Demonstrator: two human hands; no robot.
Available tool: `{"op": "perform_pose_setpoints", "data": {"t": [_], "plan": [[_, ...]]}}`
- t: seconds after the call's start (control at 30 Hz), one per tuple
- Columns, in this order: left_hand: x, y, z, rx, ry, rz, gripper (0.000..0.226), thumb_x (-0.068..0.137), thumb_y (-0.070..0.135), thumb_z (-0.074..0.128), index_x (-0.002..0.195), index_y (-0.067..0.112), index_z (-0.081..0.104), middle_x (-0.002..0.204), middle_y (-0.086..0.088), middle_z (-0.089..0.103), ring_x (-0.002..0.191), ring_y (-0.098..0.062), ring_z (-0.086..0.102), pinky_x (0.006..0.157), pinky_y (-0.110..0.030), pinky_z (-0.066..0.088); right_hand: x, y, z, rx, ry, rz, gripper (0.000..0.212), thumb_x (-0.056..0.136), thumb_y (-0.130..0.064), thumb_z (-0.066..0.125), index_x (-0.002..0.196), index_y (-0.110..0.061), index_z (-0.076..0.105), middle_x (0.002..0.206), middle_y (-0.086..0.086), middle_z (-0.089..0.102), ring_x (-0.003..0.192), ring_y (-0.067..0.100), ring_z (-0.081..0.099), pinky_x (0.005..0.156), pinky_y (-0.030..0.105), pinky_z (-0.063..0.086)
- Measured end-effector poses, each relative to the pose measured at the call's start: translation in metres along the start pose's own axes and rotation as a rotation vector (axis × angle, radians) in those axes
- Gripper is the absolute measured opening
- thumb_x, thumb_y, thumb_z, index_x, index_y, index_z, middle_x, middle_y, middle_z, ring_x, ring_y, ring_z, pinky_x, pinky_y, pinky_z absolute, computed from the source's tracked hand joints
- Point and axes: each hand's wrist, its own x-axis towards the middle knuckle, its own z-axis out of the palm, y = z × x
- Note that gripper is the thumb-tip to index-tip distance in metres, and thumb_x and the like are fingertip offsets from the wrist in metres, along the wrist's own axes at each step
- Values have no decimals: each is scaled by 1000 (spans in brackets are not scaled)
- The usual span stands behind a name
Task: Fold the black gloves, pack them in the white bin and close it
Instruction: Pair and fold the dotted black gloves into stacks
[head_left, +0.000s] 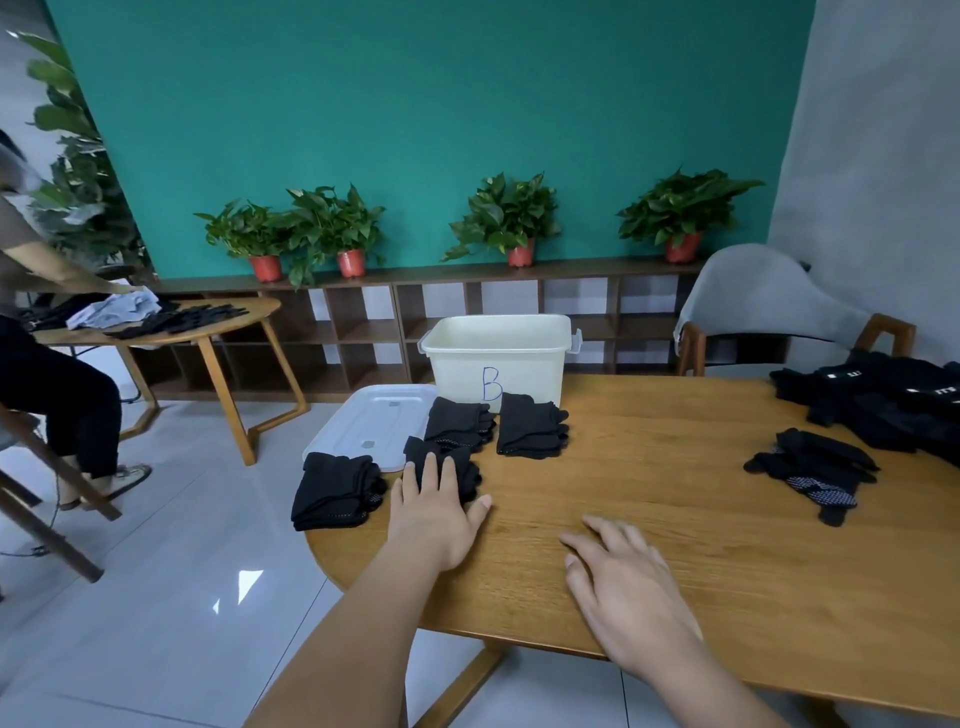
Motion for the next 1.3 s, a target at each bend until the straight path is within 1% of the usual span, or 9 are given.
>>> {"op": "perform_pose_setpoints", "data": {"t": [0.23,0.43,0.53,0.67,0.8,0.87,1.03,1.17,1.3], "plan": [[4,-6,-12,-27,-65,38,92,100,80,19,169,25,-7,177,-2,-11,162,-31,-13,132,-48,1,0,3,4,21,14,-8,52,109,-52,21,154,-41,44,165,-14,28,153,11,18,123,37,24],[-5,-1,-19,-48,77,108,85,105,71,23,170,22,-2,177,0,-7,162,-25,-15,131,-45,-3,4,11,10,145,72,-4,51,106,-51,28,151,-41,48,162,-17,32,150,7,21,124,36,27],[-15,13,-18,-65,113,155,83,106,69,25,170,23,2,177,1,-6,162,-23,-15,132,-44,-2,4,15,11,258,139,8,46,106,-45,37,148,-38,54,156,-19,38,147,4,25,122,30,28],[-33,43,-15,-109,92,230,80,106,68,28,170,26,4,177,3,-8,162,-21,-15,132,-44,-1,4,21,9,437,281,42,38,106,-35,46,140,-35,63,142,-25,47,139,4,36,114,21,27],[-50,77,-4,-125,52,317,80,106,68,30,170,28,5,177,3,-10,162,-21,-14,132,-44,1,1,26,1,614,407,104,34,106,-26,48,133,-35,67,141,-21,55,134,2,43,113,24,31],[-56,95,1,-128,34,354,78,106,68,31,169,28,7,177,2,-10,162,-21,-14,132,-44,1,-1,33,-4,643,431,141,33,105,-24,49,131,-36,67,139,-20,55,134,4,45,114,26,33],[-66,146,11,-175,-8,428,77,106,67,32,169,29,9,177,2,-8,163,-21,-12,132,-43,2,-13,81,-25,416,362,153,38,107,-34,46,141,-35,61,150,-18,47,140,5,35,116,25,29],[-68,182,19,-212,-28,470,77,106,69,30,169,30,9,177,4,-6,163,-19,-9,132,-44,2,-24,137,-42,151,318,188,45,107,-40,43,150,-32,54,159,-11,40,148,10,26,123,35,31],[-68,210,29,-215,3,525,75,106,69,24,169,31,11,178,3,0,163,-18,-5,132,-43,1,-29,178,-55,-44,298,317,50,107,-46,38,153,-30,50,165,-4,35,153,17,22,120,43,36]]}}
